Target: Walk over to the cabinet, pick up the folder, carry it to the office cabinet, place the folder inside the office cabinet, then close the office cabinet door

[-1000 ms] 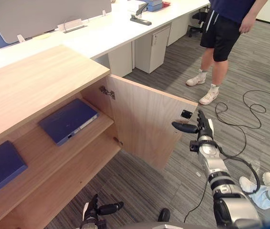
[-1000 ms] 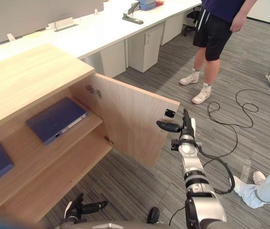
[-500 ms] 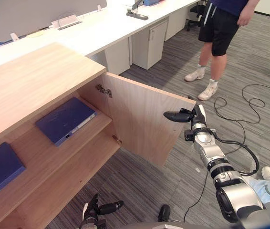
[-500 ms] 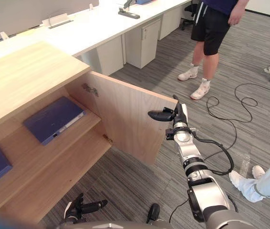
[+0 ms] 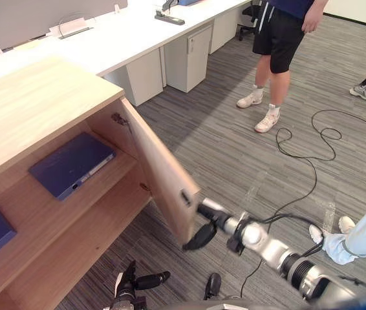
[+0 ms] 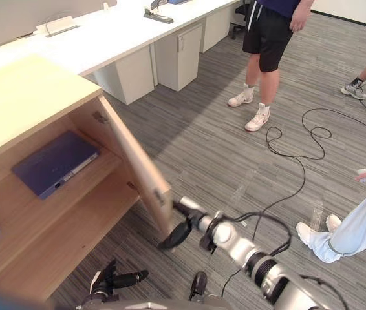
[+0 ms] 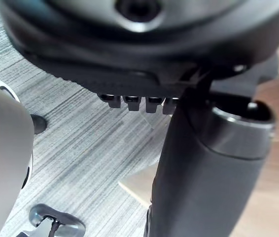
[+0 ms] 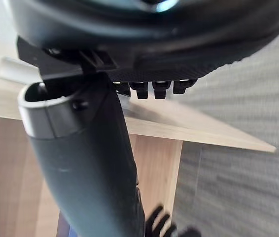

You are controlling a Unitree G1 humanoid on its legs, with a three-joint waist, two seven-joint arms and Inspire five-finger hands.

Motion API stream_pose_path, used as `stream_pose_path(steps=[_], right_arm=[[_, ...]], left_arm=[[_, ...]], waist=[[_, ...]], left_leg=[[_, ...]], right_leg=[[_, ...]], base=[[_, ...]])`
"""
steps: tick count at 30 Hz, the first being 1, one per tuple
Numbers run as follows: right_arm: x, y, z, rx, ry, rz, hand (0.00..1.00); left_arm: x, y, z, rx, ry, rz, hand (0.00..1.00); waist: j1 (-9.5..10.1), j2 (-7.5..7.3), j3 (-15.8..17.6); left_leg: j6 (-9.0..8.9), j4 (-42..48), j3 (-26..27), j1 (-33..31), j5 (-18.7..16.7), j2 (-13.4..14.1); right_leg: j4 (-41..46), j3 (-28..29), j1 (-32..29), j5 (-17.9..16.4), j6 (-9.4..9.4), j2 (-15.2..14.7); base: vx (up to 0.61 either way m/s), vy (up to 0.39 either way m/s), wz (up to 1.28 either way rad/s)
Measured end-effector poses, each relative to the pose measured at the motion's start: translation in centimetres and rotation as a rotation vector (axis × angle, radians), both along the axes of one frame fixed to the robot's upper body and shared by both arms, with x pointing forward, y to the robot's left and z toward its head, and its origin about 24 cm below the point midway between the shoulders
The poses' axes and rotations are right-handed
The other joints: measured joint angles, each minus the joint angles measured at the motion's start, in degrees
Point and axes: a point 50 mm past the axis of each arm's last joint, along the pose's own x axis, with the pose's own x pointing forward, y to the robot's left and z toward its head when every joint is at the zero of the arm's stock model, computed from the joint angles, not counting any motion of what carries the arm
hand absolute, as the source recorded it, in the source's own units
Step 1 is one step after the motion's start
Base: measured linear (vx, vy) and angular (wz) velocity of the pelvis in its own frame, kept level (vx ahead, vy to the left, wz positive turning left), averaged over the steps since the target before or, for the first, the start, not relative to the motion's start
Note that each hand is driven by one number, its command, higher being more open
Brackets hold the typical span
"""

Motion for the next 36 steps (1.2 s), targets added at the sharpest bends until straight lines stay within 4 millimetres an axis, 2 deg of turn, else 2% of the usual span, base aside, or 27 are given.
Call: stream_pose_path(steps=[1, 5, 9, 10, 12, 13, 14, 15, 16, 17, 18, 19, 20, 21, 22, 24, 25, 28, 30, 32, 34, 35, 36], right_arm=[[-1.1, 1.3, -0.4, 0.032, 0.031, 0.02, 1.0], [-2.9, 4.4, -0.5, 0.097, 0.077, 0.092, 1.0], [-3.2, 4.7, -0.9, 0.09, 0.099, 0.103, 1.0], [-3.1, 4.5, -1.1, 0.075, 0.103, 0.098, 1.0], [-3.0, 4.1, -1.6, 0.034, 0.109, 0.103, 1.0], [-3.1, 3.9, -1.8, 0.018, 0.113, 0.107, 1.0], [-3.1, 3.9, -1.9, 0.014, 0.117, 0.108, 1.0], [-3.3, 3.9, -2.1, 0.004, 0.122, 0.109, 1.0], [-3.3, 3.8, -2.2, 0.0, 0.124, 0.106, 1.0], [-3.4, 3.8, -2.3, 0.0, 0.126, 0.101, 1.0], [-3.3, 3.6, -2.5, 0.001, 0.13, 0.071, 1.0], [-2.9, 3.3, -2.8, 0.005, 0.146, 0.021, 1.0], [-2.7, 3.0, -3.0, 0.003, 0.159, -0.015, 1.0], [-2.3, 2.0, -3.7, -0.01, 0.186, -0.106, 1.0], [-2.2, 0.8, -4.7, -0.041, 0.222, -0.203, 1.0], [-2.6, -1.3, -6.3, -0.1, 0.288, -0.361, 1.0], [-3.3, -2.7, -7.3, -0.137, 0.34, -0.458, 1.0], [-5.3, -5.3, -8.9, -0.188, 0.445, -0.66, 1.0], [-6.9, -6.7, -9.7, -0.191, 0.505, -0.793, 1.0], [-9.4, -8.1, -10.7, -0.174, 0.6, -0.963, 1.0], [-10.4, -8.7, -11.0, -0.177, 0.632, -1.023, 1.0], [-10.7, -9.1, -11.0, -0.164, 0.643, -1.07, 1.0], [-11.0, -9.6, -11.1, -0.15, 0.654, -1.129, 1.0]], left_arm=[[0.1, 0.0, -0.1, 0.003, 0.006, 0.002, 1.0], [0.0, 0.1, -0.1, 0.015, 0.012, 0.013, 1.0], [-0.1, -0.2, -0.2, 0.01, 0.01, 0.017, 1.0], [0.0, -0.3, -0.2, 0.009, 0.006, 0.02, 1.0], [0.0, -0.4, -0.2, 0.006, 0.004, 0.021, 1.0], [0.1, -0.2, -0.1, 0.009, -0.002, 0.025, 1.0], [0.2, 0.0, -0.1, 0.012, -0.006, 0.032, 1.0], [0.3, 0.3, 0.0, 0.021, -0.016, 0.041, 1.0], [0.5, 0.5, 0.1, 0.032, -0.021, 0.045, 1.0], [0.5, 0.6, 0.1, 0.035, -0.022, 0.047, 1.0], [0.8, 1.0, 0.3, 0.049, -0.03, 0.041, 1.0], [1.4, 1.2, 0.5, 0.054, -0.043, 0.052, 1.0], [1.7, 1.2, 0.5, 0.055, -0.047, 0.053, 1.0], [1.9, 1.0, 0.5, 0.048, -0.047, 0.053, 1.0], [2.2, 0.8, 0.6, 0.044, -0.051, 0.061, 1.0], [2.3, 0.7, 0.6, 0.044, -0.054, 0.072, 1.0], [2.1, 0.8, 0.5, 0.037, -0.05, 0.097, 1.0], [1.7, 1.0, 0.4, 0.025, -0.041, 0.148, 1.0], [1.5, 1.1, 0.4, 0.022, -0.038, 0.175, 1.0], [1.3, 1.1, 0.4, 0.011, -0.045, 0.217, 1.0], [1.5, 1.0, 0.5, -0.008, -0.063, 0.26, 1.0], [1.8, 0.9, 0.8, -0.02, -0.086, 0.279, 1.0], [2.3, 0.9, 1.1, -0.026, -0.116, 0.288, 1.0]], waist=[[0.2, -0.01, 0.01], [0.2, -0.1, 0.02], [0.35, -0.04, 0.05], [0.51, 0.19, 0.24], [0.54, 0.41, 0.62], [0.5, -0.25, 1.03], [0.48, -0.68, 1.38], [0.51, -1.14, 1.76], [0.49, -1.66, 1.89], [0.41, -1.65, 2.0], [0.4, -2.38, 2.12], [0.89, -2.82, 2.69], [1.4, -2.55, 2.85], [1.46, -1.89, 3.47], [2.5, -1.34, 3.63], [3.58, -0.46, 3.64], [3.55, -0.35, 3.56], [3.96, -0.66, 2.73], [4.13, -0.85, 2.49], [4.63, -1.1, 2.28], [5.51, -1.12, 2.3], [5.74, -1.07, 2.33], [5.54, -1.35, 2.22]], left_leg=[[-0.13, -0.19, -0.07, 0.06, -0.05, 0.0], [-1.16, -0.83, -1.39, 0.12, -0.68, -0.19], [-0.69, -0.64, -4.39, -0.22, -0.86, -1.38], [-0.2, -0.48, -5.46, -0.59, -0.77, -1.93], [0.58, 0.3, -7.57, -1.29, -0.29, -3.4], [0.92, 0.88, -9.96, -1.69, -0.06, -5.3], [1.01, 1.24, -11.62, -1.9, 0.0, -6.35], [1.49, 1.99, -15.19, -3.0, 0.3, -7.88], [2.13, 2.83, -19.24, -4.89, 0.7, -8.87], [2.34, 3.31, -21.6, -6.23, 0.84, -9.23], [2.56, 4.46, -26.92, -9.21, 1.18, -10.2], [2.18, 4.68, -31.1, -11.08, 1.85, -10.99], [1.95, 4.66, -33.37, -12.12, 2.32, -10.97], [1.09, 3.96, -37.76, -13.05, 3.55, -11.13], [0.45, 2.7, -40.95, -13.55, 4.8, -11.19], [-0.38, 1.96, -45.35, -14.06, 5.53, -10.42], [-0.92, 1.55, -47.91, -14.06, 5.87, -9.95], [-1.46, 0.9, -51.24, -14.65, 6.18, -8.94], [-1.49, 1.08, -51.82, -14.83, 6.18, -8.85], [-1.7, 2.6, -51.9, -15.34, 6.04, -9.72], [-1.68, 4.46, -51.63, -16.67, 6.06, -10.74], [-1.41, 6.62, -50.6, -18.84, 6.29, -11.71], [-0.29, 8.27, -45.98, -21.16, 7.6, -12.44]], right_leg=[[0.0, -0.09, 0.02, 0.07, 0.09, -0.02], [-0.01, -0.9, 0.25, 0.56, 0.72, -0.41], [0.4, -3.52, 1.49, 0.79, 0.9, -2.37], [2.89, -4.39, 0.74, -0.05, 0.93, -3.73], [12.94, -5.57, -2.65, -4.46, 1.22, -8.09], [20.98, -6.38, -4.72, -8.34, 1.76, -12.32], [24.47, -6.57, -5.38, -9.91, 1.9, -14.66], [29.12, -5.51, -6.24, -11.92, 1.13, -17.82], [30.75, -1.47, -6.9, -12.78, -0.08, -18.64], [30.71, 1.26, -6.97, -13.46, -0.06, -18.44], [29.32, 8.61, -6.7, -17.38, -1.01, -16.94], [27.22, 13.05, -5.96, -19.26, 2.24, -14.83], [26.46, 14.46, -5.61, -19.77, 2.98, -13.32], [25.16, 15.81, -4.51, -19.91, 4.97, -11.68], [24.67, 13.38, -3.56, -19.64, 7.42, -11.97], [22.84, 8.54, -0.87, -19.57, 7.56, -11.46], [21.11, 5.56, 1.31, -19.54, 7.54, -10.82], [16.79, 1.46, 4.51, -18.68, 7.19, -8.97], [14.17, -0.31, 6.44, -18.06, 7.12, -8.16], [11.99, -2.76, 8.85, -17.93, 7.15, -7.85], [11.48, -4.58, 9.59, -17.97, 7.12, -7.95], [11.37, -7.12, 10.06, -18.18, 6.91, -8.12], [11.49, -10.51, 10.32, -18.64, 6.81, -8.71]], base=[[-0.03, 0.013, 0.05], [-0.04, 0.048, 0.1], [-0.04, 0.089, 0.4], [-0.03, 0.164, 0.47], [-0.01, 0.183, 0.63], [0.01, 0.128, 0.79], [-0.01, 0.117, 1.27], [-0.06, 0.05, 1.64], [-0.08, 0.015, 1.8], [-0.08, -0.042, 2.08], [-0.07, -0.162, 2.1], [-0.07, -0.199, 2.04], [-0.06, -0.258, 1.99], [-0.02, -0.167, 1.77], [0.01, -0.183, 1.69], [0.05, -0.163, 1.26], [0.08, -0.136, 1.13], [0.09, -0.117, 0.75], [0.08, -0.07, 0.42], [0.1, -0.075, 0.48], [0.07, -0.057, 0.62], [0.05, -0.063, 1.25], [0.04, -0.042, 1.37]])
